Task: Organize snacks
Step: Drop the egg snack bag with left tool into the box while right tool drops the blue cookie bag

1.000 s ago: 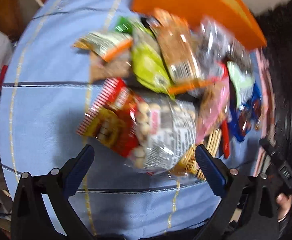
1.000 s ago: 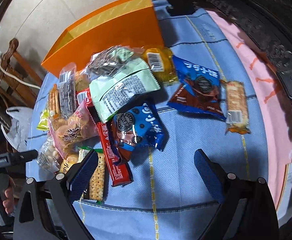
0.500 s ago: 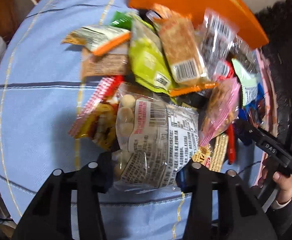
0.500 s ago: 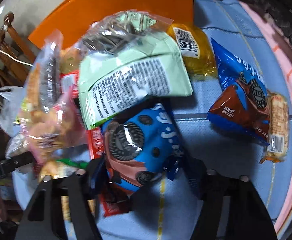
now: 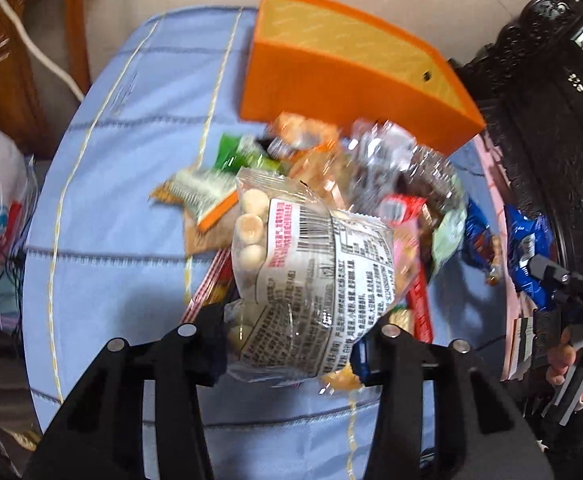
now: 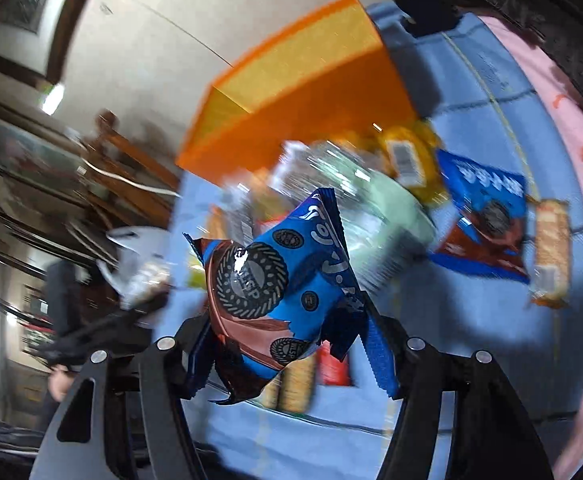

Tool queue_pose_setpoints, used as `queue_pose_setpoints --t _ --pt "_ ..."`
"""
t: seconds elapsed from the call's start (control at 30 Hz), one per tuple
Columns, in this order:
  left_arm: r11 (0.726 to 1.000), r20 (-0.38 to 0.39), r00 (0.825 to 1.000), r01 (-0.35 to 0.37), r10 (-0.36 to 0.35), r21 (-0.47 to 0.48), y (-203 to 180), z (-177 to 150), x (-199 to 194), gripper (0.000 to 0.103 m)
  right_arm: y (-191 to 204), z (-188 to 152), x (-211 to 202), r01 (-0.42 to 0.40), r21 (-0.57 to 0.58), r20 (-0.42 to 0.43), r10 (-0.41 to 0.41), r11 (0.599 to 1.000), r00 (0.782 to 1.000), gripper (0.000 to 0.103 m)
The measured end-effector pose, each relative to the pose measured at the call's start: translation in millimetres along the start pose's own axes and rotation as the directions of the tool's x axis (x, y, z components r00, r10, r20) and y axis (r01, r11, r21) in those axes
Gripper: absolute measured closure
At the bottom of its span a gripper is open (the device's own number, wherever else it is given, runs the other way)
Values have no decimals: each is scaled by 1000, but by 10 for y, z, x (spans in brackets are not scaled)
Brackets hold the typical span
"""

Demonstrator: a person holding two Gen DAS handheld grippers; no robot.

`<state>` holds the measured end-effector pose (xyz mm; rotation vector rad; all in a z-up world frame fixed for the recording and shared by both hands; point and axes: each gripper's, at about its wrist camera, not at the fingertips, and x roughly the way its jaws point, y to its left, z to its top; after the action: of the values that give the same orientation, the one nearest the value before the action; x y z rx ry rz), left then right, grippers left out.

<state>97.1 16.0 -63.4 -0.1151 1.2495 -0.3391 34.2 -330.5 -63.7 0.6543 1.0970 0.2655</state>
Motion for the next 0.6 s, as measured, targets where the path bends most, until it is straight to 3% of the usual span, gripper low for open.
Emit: queue_pose_setpoints --t 0.17,0.37,0.47,0.53,0.57,0.6 --pt "997 67 997 30 -34 69 -246 505 -87 58 289 444 -64 -7 -61 97 13 998 995 39" --pt "994 184 983 11 -30 107 -486 1566 -79 58 675 1349 37 22 -119 218 4 993 976 38" --pt "995 187 982 -15 -5 103 -569 2008 143 58 788 1709 299 133 -123 247 -100 983 964 38" --pt "995 153 988 -49 35 91 -600 2205 383 57 754 1875 515 163 -87 229 -139 983 963 34" --pt "994 131 990 -65 54 84 -603 2259 493 47 705 1933 650 185 -65 216 -167 981 962 31" --pt "993 113 990 -93 84 74 -602 2274 583 28 675 1971 750 215 -50 201 -200 975 959 29"
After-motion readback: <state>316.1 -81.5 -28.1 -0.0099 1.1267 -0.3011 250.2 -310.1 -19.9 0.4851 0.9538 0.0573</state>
